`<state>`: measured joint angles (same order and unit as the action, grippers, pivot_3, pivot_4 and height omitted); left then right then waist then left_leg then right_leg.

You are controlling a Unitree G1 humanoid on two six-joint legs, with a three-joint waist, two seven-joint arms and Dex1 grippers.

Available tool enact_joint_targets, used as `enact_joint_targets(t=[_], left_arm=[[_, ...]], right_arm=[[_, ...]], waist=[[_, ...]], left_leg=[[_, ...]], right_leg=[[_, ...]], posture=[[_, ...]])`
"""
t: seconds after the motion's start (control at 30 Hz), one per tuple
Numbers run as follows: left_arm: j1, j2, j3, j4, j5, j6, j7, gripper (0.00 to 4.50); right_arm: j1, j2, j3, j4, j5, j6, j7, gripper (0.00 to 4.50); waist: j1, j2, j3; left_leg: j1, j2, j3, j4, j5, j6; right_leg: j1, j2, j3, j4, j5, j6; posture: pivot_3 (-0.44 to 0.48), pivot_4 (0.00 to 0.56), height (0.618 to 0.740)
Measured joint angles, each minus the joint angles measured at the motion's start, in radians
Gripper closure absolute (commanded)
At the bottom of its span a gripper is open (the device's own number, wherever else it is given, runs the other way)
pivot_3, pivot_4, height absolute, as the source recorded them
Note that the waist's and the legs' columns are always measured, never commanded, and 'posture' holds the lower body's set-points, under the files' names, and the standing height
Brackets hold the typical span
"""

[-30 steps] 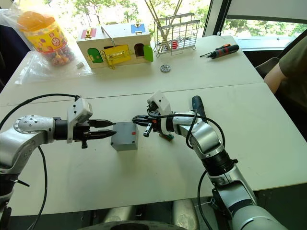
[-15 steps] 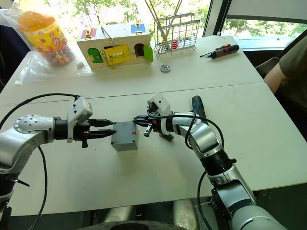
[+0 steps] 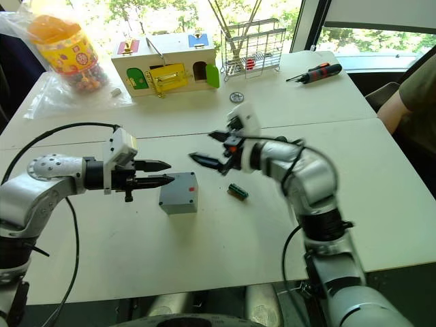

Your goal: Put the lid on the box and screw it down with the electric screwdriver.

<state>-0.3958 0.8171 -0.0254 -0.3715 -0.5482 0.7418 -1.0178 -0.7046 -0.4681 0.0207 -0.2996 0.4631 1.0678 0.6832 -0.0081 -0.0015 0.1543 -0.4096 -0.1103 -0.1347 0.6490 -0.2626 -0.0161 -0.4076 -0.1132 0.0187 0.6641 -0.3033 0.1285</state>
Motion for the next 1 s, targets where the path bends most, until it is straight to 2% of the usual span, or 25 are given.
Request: enact_joint_targets(t=[0.13, 0.3, 0.47, 0.63, 0.73, 1.0], left_arm=[[-0.035, -0.031, -0.032, -0.051, -0.021, 0.008, -0.005, 2.70], [-0.078, -0.100, -0.118, -0.118, -0.026, -0.004, 0.010, 2.70], [-0.076, -0.152, -0.167, -0.105, 0.006, -0.035, 0.028, 2.70], [-0.049, -0.190, -0.195, -0.097, 0.040, -0.075, 0.053, 2.70], [-0.037, -0.210, -0.199, -0.098, 0.048, -0.078, 0.069, 2.70], [-0.044, -0.269, -0.228, -0.093, 0.061, -0.080, 0.115, 2.70]], right_arm=[[-0.057, -0.256, -0.063, -0.009, 0.053, 0.188, 0.047, 0.12], [-0.093, -0.435, 0.036, 0.067, 0.061, 0.379, 0.062, 0.12], [-0.140, -0.424, 0.058, 0.273, 0.117, 0.537, -0.007, 0.12], [-0.184, -0.508, 0.207, 0.391, 0.243, 0.540, -0.045, 0.12], [-0.233, -0.522, 0.297, 0.470, 0.284, 0.541, -0.061, 0.12], [-0.380, -0.411, 0.497, 0.645, 0.275, 0.541, -0.079, 0.12]], waist=[[-0.004, 0.000, 0.000], [-0.010, 0.000, 0.000], [-0.003, 0.000, 0.000], [-0.001, 0.000, 0.000], [-0.004, 0.000, 0.000], [-0.005, 0.000, 0.000]], left_leg=[[0.000, 0.000, 0.001, -0.001, 0.000, 0.001], [0.000, 0.002, 0.003, -0.001, 0.000, 0.001], [0.000, 0.002, 0.005, -0.001, 0.000, 0.001], [0.000, 0.001, 0.005, 0.000, -0.001, 0.001], [0.000, 0.001, 0.006, 0.000, -0.001, 0.001], [0.000, 0.001, 0.006, 0.000, -0.001, 0.001]], right_leg=[[0.000, -0.001, 0.000, -0.001, 0.000, 0.000], [-0.001, 0.000, 0.001, -0.001, 0.000, 0.000], [-0.001, 0.000, 0.002, -0.001, 0.000, 0.000], [0.000, -0.002, 0.002, -0.002, 0.000, 0.000], [0.000, -0.001, 0.002, -0.002, 0.000, 0.000], [-0.001, -0.001, 0.001, -0.002, 0.000, 0.000]], posture=[[0.000, 0.150, 0.740], [0.000, 0.150, 0.740], [0.000, 0.150, 0.740], [0.000, 0.150, 0.740], [0.000, 0.150, 0.740], [0.000, 0.150, 0.740]])
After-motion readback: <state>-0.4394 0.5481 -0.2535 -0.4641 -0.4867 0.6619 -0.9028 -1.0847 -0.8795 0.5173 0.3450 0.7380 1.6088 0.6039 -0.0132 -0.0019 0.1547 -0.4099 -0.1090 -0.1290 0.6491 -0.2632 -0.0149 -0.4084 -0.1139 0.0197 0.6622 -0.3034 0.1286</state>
